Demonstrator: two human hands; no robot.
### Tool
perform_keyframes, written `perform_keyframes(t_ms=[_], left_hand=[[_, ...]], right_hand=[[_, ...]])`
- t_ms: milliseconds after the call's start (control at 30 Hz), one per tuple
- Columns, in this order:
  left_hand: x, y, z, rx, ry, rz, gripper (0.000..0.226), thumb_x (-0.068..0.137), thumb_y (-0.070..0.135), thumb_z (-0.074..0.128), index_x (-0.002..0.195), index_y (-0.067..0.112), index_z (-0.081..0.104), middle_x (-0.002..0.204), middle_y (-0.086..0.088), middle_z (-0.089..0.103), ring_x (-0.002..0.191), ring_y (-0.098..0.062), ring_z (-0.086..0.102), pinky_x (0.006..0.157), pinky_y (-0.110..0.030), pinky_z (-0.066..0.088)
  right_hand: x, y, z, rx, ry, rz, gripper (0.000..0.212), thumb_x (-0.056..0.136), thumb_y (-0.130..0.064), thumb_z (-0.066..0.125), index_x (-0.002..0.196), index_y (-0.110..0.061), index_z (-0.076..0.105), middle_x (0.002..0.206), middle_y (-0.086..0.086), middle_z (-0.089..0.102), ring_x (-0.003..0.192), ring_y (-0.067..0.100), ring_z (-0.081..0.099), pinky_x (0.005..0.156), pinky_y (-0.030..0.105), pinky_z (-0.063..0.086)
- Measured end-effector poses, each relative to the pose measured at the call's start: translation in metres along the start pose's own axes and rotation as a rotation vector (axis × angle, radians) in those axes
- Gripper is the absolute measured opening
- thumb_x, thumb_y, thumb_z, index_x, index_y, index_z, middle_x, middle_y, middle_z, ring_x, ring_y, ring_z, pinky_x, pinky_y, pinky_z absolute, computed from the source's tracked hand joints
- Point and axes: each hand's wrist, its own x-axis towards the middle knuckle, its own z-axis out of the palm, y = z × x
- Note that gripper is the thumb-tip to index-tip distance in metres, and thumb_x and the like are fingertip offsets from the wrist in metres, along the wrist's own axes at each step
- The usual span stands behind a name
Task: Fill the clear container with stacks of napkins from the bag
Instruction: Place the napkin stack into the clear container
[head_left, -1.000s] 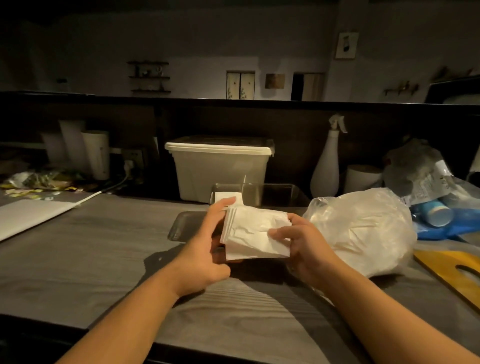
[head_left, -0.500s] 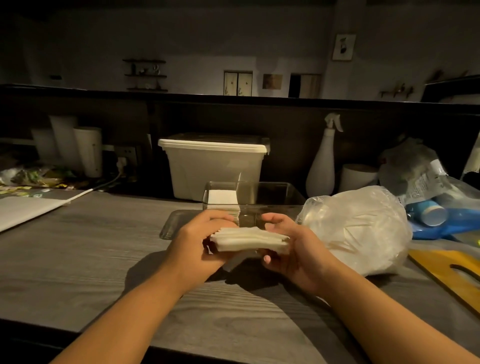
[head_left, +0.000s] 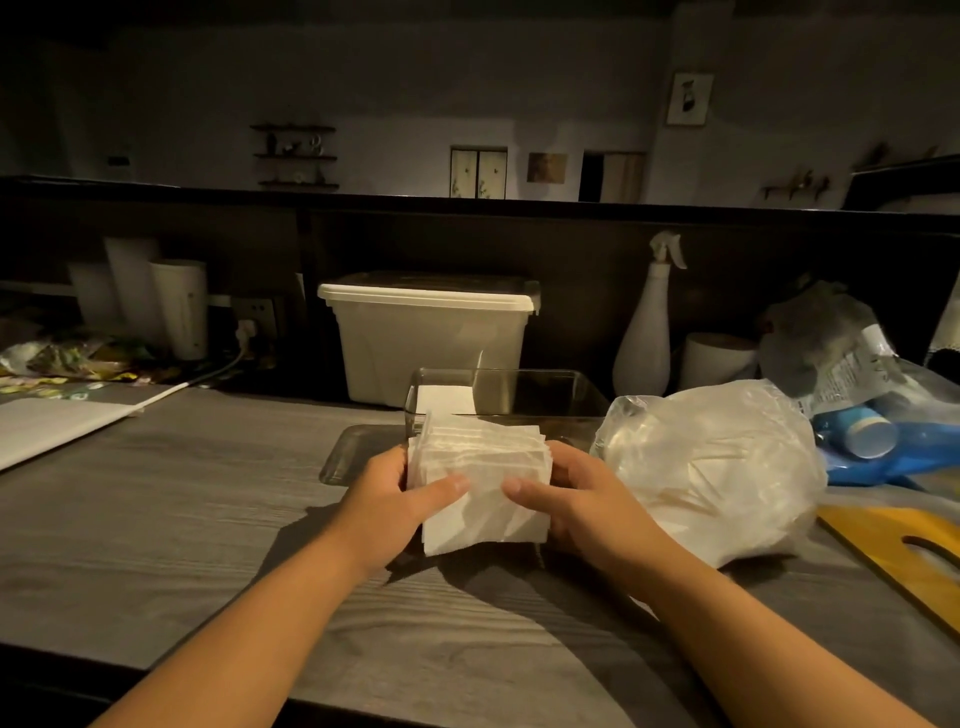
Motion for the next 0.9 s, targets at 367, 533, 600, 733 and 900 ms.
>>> perform_keyframes(t_ms=[367, 533, 600, 733, 900], left_hand=[[0.0012, -0.0011, 0.0017, -0.133, -0.075, -0.093, 0.038, 0.087, 0.031, 0.071, 0.123, 0.023, 0.062, 0.115, 0.001, 0.073, 0.109, -0.021, 0.069, 0.1, -0.051, 0.051], [-0.0056, 0.0002, 0.0036, -0.023, -0.211, -0.023, 0.074, 0.066, 0.042, 0.087, 0.128, 0.034, 0.047, 0.123, 0.011, 0.065, 0.112, -0.007, 0.063, 0.084, -0.019, 0.055], [-0.0055, -0.0005, 0.0066, 0.134, -0.101, 0.028, 0.068, 0.071, 0.023, 0.086, 0.125, 0.038, 0.046, 0.123, 0.016, 0.061, 0.112, -0.005, 0.06, 0.078, -0.014, 0.055], [0.0005, -0.0055, 0.0078, 0.064, 0.018, 0.094, 0.051, 0.08, 0.016, 0.08, 0.121, 0.034, 0.056, 0.117, 0.011, 0.069, 0.11, -0.005, 0.064, 0.081, -0.016, 0.055], [-0.0003, -0.0068, 0.0087, 0.035, 0.0, 0.14, 0.042, 0.081, 0.013, 0.08, 0.114, 0.029, 0.061, 0.109, 0.001, 0.071, 0.097, -0.013, 0.069, 0.073, -0.022, 0.058]], right_hand=[[0.0003, 0.003, -0.0003, -0.079, 0.028, -0.019, 0.041, 0.087, -0.025, 0.075, 0.119, -0.043, 0.06, 0.119, -0.019, 0.069, 0.112, 0.008, 0.064, 0.095, 0.033, 0.057], [0.0003, 0.004, 0.0006, -0.083, 0.12, -0.035, 0.026, 0.087, -0.031, 0.075, 0.108, -0.044, 0.066, 0.109, -0.022, 0.072, 0.105, 0.007, 0.068, 0.089, 0.034, 0.06], [-0.0003, 0.0035, 0.0008, -0.121, 0.142, -0.044, 0.026, 0.086, -0.032, 0.075, 0.108, -0.042, 0.068, 0.109, -0.02, 0.073, 0.103, 0.006, 0.069, 0.088, 0.035, 0.06], [-0.0025, 0.0029, 0.0039, -0.196, 0.141, -0.118, 0.031, 0.088, -0.035, 0.073, 0.117, -0.039, 0.065, 0.113, -0.02, 0.071, 0.107, 0.005, 0.066, 0.09, 0.033, 0.059], [-0.002, 0.0062, 0.003, -0.176, 0.105, -0.115, 0.037, 0.085, -0.022, 0.076, 0.116, -0.036, 0.059, 0.109, -0.013, 0.069, 0.101, 0.007, 0.066, 0.084, 0.03, 0.06]])
